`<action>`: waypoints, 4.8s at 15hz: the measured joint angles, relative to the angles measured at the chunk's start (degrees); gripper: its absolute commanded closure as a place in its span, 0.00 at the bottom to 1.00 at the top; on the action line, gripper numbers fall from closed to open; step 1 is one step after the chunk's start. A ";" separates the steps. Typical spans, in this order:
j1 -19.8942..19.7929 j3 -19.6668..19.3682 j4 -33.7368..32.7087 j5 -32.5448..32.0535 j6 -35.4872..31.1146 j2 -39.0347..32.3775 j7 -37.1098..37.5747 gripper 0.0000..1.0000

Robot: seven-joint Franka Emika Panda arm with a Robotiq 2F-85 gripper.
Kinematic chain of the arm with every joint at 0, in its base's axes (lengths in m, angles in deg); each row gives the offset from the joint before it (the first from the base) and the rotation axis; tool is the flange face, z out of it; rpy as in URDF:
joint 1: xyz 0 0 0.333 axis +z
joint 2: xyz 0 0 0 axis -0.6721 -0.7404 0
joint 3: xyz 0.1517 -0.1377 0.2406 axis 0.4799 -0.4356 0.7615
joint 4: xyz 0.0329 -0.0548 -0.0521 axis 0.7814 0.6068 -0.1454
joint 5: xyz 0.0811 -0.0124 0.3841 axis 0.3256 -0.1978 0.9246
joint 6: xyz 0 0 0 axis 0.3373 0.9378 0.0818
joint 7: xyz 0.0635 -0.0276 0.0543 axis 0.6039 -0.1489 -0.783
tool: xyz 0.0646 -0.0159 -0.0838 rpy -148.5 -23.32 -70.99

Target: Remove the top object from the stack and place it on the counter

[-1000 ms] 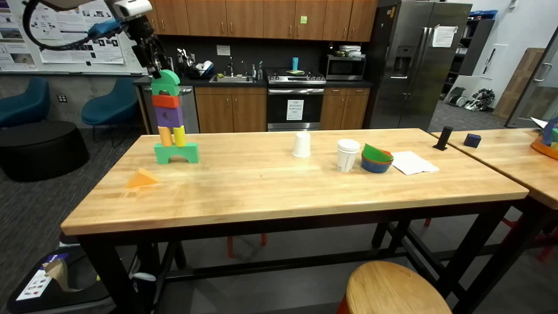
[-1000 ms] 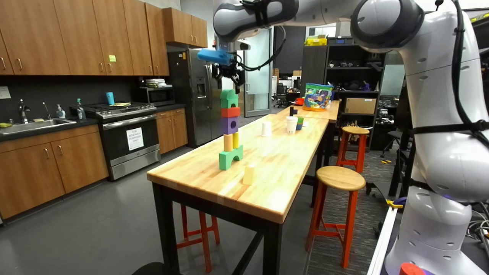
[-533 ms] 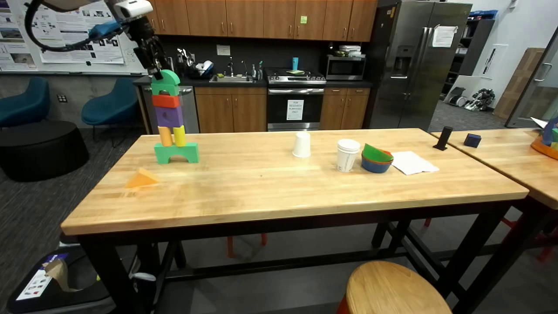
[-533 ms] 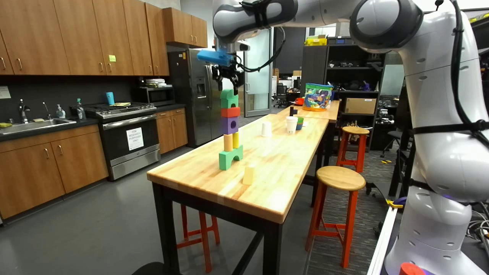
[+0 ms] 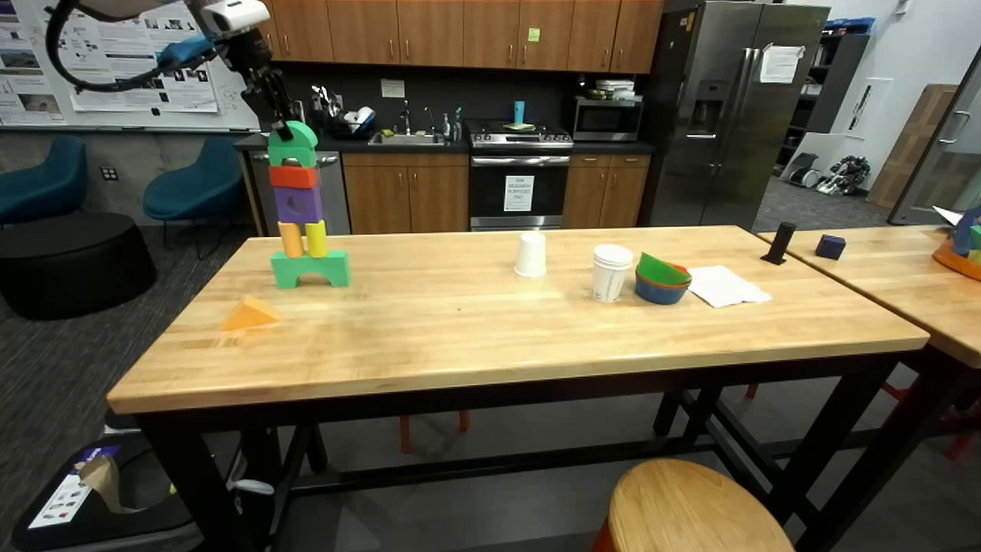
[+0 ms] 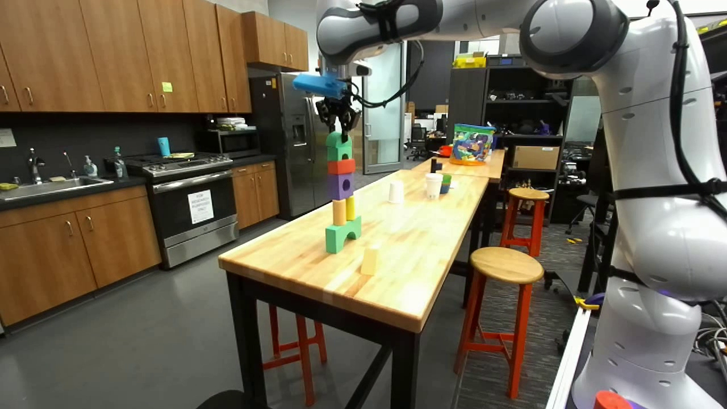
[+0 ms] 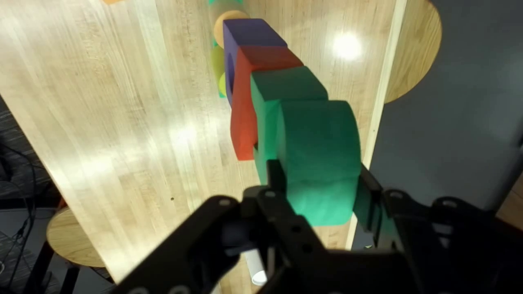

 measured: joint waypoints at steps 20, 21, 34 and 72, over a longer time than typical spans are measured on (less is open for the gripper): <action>-4.10 -2.61 -3.54 -0.06 13.48 11.83 -7.93 0.83; -4.42 -2.96 -0.97 -0.06 12.27 12.34 -7.35 0.83; -7.10 -5.41 30.74 2.00 -3.75 13.92 4.99 0.83; -5.73 -0.10 46.07 6.87 -9.53 25.53 -46.55 0.83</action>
